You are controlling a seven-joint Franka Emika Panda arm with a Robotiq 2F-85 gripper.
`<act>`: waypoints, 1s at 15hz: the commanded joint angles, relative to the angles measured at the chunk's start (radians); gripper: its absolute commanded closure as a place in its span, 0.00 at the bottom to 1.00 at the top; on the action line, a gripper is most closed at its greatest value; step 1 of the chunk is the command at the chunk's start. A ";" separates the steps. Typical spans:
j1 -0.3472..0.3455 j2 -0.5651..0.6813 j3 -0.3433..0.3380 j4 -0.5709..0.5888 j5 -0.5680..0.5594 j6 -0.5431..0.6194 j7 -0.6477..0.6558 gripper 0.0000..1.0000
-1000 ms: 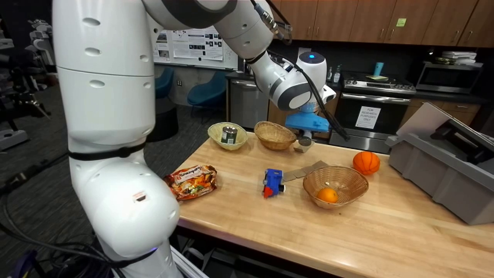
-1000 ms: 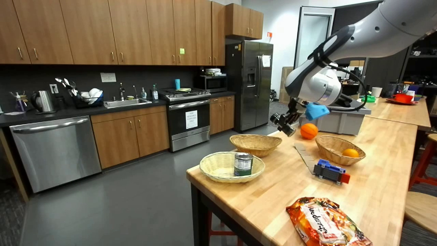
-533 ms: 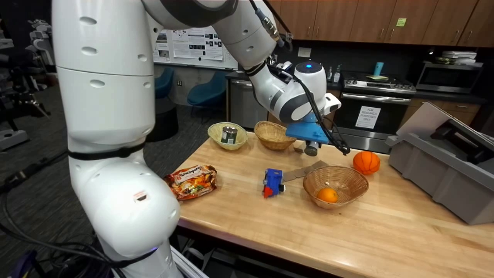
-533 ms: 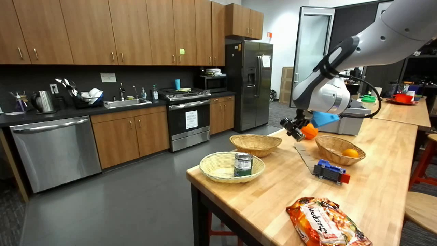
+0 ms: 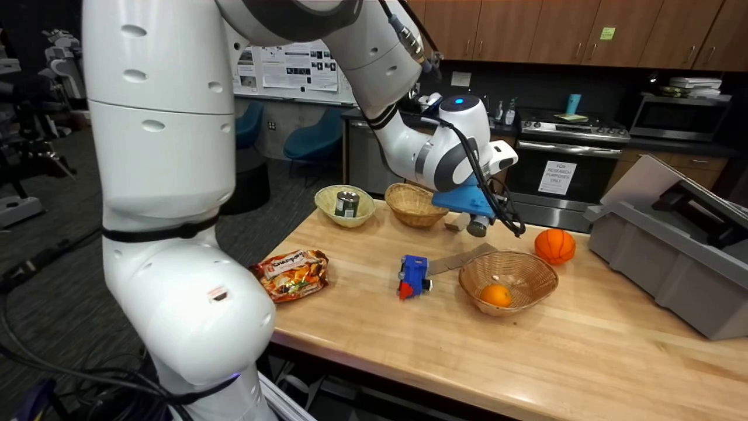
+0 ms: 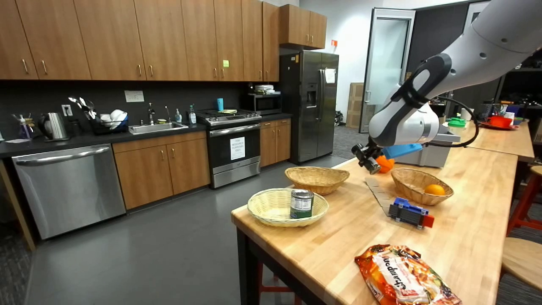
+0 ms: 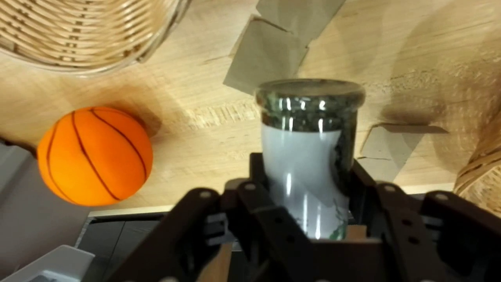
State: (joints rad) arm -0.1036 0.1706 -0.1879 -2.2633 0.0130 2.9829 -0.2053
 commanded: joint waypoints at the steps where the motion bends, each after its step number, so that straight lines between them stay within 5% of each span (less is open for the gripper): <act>1: 0.105 0.012 -0.147 0.014 -0.211 0.059 0.243 0.76; 5: 0.228 0.025 -0.314 0.053 -0.450 0.052 0.497 0.76; 8: 0.279 0.005 -0.355 0.052 -0.543 0.018 0.585 0.76; 9: 0.284 -0.005 -0.347 0.043 -0.547 0.011 0.581 0.26; 15: 0.297 -0.032 -0.282 0.009 -0.512 -0.043 0.505 0.01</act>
State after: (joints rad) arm 0.1882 0.1781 -0.4916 -2.2272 -0.5049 2.9827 0.3398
